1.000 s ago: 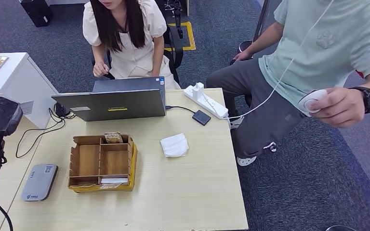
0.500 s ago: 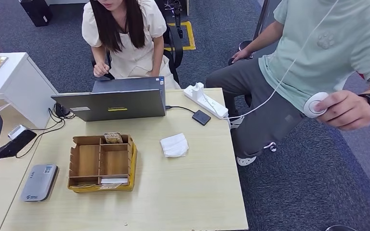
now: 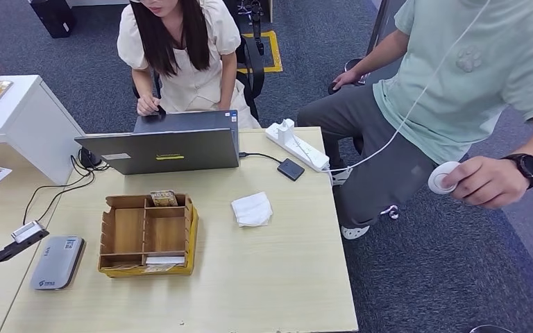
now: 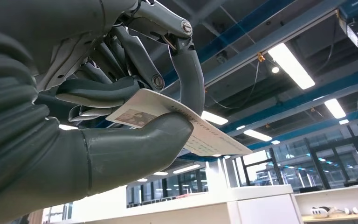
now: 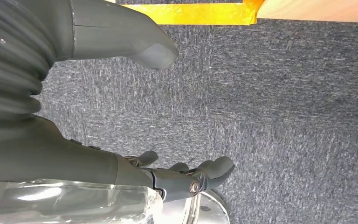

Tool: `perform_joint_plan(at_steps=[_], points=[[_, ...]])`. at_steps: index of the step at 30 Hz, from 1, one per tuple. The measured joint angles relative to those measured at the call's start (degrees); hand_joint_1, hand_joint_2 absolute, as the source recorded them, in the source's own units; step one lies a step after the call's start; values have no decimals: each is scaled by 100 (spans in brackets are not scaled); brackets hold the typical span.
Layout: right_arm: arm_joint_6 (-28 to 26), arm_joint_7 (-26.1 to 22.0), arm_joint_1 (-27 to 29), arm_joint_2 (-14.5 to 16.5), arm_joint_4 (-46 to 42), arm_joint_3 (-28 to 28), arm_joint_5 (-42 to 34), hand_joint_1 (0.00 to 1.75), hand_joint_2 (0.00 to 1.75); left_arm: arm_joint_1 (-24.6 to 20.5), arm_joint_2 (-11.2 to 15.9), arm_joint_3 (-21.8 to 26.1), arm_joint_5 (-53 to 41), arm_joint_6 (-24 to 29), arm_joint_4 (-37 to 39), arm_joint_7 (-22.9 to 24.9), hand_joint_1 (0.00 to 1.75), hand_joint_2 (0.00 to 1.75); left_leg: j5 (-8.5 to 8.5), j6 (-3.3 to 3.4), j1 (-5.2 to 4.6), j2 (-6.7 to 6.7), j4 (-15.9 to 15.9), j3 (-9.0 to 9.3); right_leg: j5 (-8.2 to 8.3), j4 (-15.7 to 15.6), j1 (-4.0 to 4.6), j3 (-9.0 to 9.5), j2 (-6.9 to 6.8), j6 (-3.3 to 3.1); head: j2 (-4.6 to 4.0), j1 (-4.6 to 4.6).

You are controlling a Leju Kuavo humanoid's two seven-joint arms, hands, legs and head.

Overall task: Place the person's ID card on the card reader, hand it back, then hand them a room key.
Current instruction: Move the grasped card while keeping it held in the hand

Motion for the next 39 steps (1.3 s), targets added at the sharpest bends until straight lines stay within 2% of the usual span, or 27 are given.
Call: perform_joint_plan(at_steps=[16,29,39], points=[[-6,-57,-13,-34,-15,0,-93,0,175,421,205,107,-421,-118,0,-37,175,175,0,0,0,-1,0,-1,0,0,0,0,-5,0,0,0],[-8,-99,-17,-46,-51,0,-132,0,175,515,196,-354,-539,-526,476,2,175,175,0,0,0,-1,0,-1,0,-1,0,0,-5,0,-1,2],[-9,-99,-23,-46,-82,2,-163,0,175,516,124,-549,-504,-578,733,27,175,175,0,0,0,-1,0,-2,0,-1,0,0,-5,0,-1,1]])
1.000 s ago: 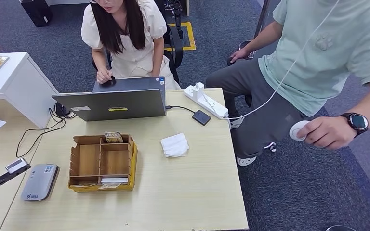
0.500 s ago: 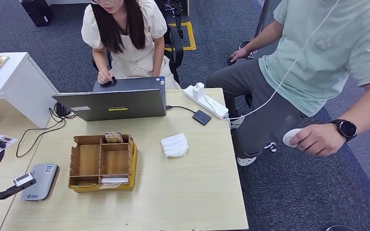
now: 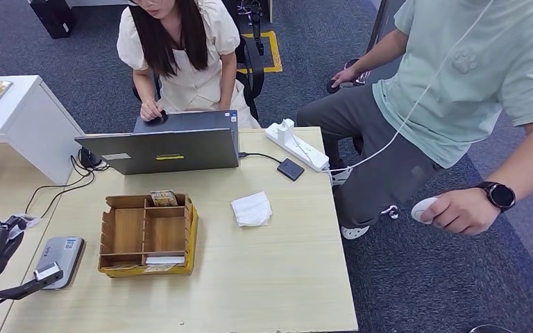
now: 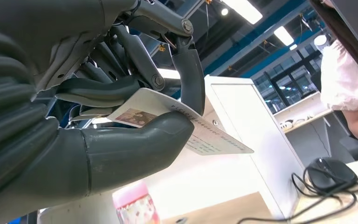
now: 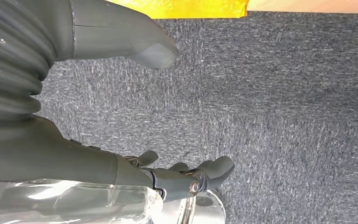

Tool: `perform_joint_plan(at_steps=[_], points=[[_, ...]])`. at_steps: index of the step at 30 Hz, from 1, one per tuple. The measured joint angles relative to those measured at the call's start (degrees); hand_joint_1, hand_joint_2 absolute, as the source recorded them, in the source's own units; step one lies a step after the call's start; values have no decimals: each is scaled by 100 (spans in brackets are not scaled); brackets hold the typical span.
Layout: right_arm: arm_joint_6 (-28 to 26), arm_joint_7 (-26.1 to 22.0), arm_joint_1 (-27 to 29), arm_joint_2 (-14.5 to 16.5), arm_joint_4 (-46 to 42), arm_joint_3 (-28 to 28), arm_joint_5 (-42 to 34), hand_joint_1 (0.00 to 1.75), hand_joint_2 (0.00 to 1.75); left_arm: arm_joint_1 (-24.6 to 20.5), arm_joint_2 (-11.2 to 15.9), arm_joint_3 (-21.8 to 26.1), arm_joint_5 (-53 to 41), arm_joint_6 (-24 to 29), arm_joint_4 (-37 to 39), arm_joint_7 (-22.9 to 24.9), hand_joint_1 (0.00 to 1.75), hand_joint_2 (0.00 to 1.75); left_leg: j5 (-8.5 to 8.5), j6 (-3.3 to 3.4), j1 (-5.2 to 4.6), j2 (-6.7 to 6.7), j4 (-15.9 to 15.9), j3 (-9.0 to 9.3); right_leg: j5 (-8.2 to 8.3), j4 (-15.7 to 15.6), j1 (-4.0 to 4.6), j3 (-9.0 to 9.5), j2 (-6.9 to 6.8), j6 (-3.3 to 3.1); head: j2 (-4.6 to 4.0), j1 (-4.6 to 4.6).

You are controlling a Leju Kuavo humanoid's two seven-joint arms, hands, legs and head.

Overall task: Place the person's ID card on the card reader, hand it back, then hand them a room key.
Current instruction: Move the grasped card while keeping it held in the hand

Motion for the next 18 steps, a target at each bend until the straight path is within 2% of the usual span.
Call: perform_joint_plan(at_steps=[10,18], points=[[2,-46,30,-6,-46,0,-57,0,175,155,-180,-39,-73,36,201,184,175,175,0,0,0,0,0,0,0,0,0,0,1,0,0,0],[9,-75,68,-50,-108,0,-74,0,175,354,-222,-39,-77,67,236,191,175,175,0,0,0,0,0,-1,-1,0,0,-1,-1,0,0,-1]])
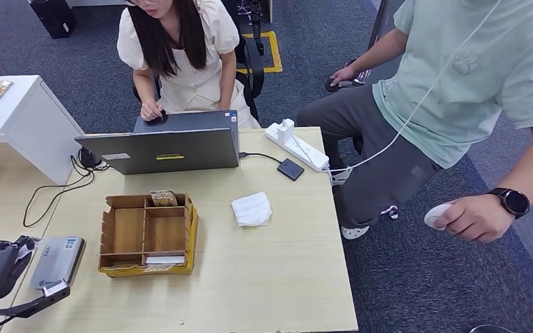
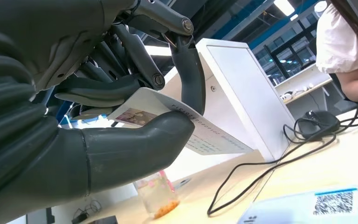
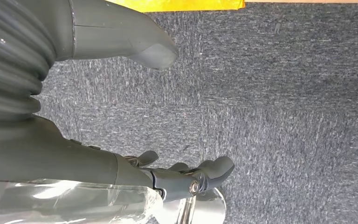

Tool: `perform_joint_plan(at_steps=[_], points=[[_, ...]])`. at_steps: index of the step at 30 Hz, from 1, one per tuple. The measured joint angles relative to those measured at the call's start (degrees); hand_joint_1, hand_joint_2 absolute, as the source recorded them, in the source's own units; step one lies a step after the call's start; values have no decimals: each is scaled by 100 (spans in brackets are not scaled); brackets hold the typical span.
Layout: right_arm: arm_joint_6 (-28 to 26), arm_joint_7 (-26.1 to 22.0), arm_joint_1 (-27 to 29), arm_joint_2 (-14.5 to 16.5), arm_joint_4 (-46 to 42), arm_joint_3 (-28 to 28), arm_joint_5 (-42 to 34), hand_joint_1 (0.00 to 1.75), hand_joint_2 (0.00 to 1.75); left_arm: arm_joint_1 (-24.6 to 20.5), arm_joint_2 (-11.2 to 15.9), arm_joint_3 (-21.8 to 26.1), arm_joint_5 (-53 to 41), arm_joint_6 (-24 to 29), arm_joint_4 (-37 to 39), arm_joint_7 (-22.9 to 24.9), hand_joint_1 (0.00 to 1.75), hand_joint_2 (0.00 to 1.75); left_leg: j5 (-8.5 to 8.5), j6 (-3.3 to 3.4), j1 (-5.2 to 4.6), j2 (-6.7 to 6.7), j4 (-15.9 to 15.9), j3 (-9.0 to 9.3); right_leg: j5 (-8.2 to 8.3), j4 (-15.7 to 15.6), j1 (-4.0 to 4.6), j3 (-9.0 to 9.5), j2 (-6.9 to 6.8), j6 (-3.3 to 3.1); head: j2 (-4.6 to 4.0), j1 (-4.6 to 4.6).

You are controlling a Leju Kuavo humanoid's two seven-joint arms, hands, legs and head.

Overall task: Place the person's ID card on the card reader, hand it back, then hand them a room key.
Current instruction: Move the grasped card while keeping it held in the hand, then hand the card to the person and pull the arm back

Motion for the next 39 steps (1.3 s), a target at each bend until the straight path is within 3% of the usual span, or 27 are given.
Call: perform_joint_plan(at_steps=[39], points=[[42,-2,60,-38,-116,-6,33,0,175,634,-141,20,-49,207,-10,-79,175,175,0,0,0,-3,0,-2,-1,0,0,0,-4,1,0,-1]])
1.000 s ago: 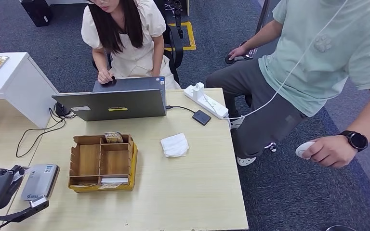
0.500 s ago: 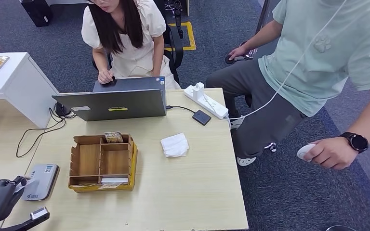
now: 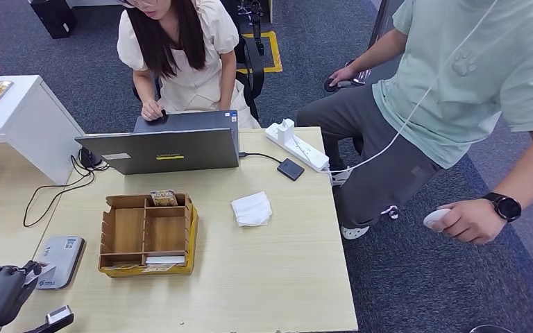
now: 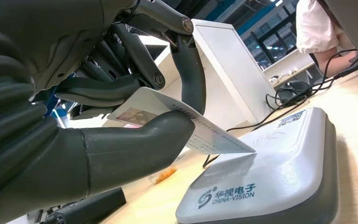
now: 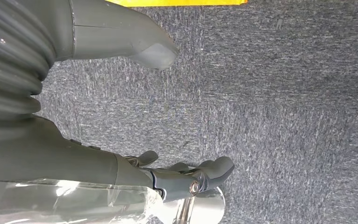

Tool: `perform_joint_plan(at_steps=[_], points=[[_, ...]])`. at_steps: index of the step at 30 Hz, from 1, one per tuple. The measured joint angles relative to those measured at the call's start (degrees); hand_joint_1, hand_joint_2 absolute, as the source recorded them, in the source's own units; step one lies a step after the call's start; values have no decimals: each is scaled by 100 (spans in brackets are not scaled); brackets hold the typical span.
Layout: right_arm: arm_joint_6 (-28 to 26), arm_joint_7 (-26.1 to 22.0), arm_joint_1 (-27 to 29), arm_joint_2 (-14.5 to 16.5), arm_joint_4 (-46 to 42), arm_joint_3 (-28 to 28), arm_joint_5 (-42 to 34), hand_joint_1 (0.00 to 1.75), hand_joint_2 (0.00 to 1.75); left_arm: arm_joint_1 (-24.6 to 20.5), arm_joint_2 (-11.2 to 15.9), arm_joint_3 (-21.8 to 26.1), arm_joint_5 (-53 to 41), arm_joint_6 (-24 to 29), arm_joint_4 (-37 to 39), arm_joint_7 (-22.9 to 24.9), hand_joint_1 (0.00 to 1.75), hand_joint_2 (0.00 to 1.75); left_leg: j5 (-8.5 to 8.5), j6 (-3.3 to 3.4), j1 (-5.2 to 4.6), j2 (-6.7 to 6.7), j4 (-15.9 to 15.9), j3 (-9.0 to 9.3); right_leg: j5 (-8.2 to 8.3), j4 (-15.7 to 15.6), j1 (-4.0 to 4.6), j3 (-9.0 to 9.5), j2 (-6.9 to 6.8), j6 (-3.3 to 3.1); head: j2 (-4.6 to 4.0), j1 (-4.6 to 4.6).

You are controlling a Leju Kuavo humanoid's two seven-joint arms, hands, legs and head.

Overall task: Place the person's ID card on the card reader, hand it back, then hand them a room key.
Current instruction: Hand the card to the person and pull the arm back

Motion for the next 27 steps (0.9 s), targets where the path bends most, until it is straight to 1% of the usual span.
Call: perform_joint_plan(at_steps=[7,14,27], points=[[-8,0,0,1,-11,0,17,0,175,9,-65,0,83,-9,2,-9,175,175,0,0,0,0,0,0,0,0,0,1,-1,0,1,0],[-51,-2,0,1,-12,-1,34,0,175,-2,-266,-1,237,42,43,-128,175,175,0,0,-1,-1,0,0,0,0,0,1,-1,0,0,-1],[-59,-26,-1,1,-12,-53,75,0,175,-61,-615,-2,298,227,412,-181,175,175,0,1,-1,-2,0,1,0,0,0,2,-3,0,1,-1]])
